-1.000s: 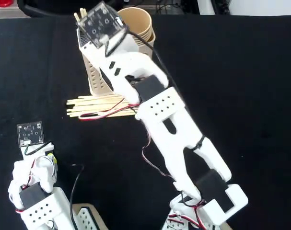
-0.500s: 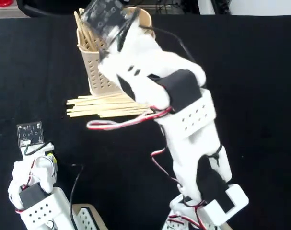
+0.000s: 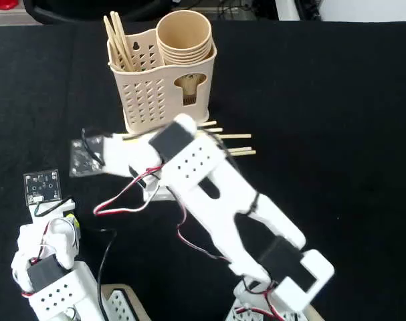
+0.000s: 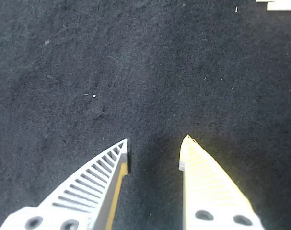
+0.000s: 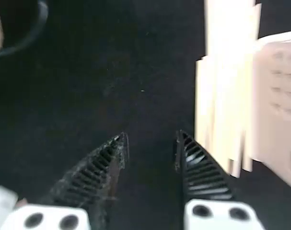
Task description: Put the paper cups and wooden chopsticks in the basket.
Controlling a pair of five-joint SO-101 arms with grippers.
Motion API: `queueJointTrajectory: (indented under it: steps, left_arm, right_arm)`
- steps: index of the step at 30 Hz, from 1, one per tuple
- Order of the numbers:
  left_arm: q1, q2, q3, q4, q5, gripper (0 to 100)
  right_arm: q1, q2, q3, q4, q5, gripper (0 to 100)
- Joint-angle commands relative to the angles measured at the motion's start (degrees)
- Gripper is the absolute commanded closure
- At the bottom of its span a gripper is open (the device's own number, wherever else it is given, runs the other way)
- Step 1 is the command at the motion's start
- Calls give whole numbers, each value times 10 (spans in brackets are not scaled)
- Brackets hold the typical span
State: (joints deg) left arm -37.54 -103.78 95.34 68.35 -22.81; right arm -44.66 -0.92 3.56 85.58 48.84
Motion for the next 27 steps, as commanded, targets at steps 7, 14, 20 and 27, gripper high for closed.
queueJointTrajectory:
  steps: [7, 14, 20, 27]
  left_arm:
    - [5, -2, -6, -11, -1, 815]
    - [5, -2, -6, -11, -1, 815]
    - [5, -2, -6, -10, -2, 815]
    - [5, -2, -6, -8, -2, 815]
  right_arm:
    - [76, 86, 123, -266, 14, 835]
    - [115, 194, 47, -275, 14, 835]
    - [115, 217, 30, -275, 15, 835]
    - [122, 207, 29, -275, 16, 836]
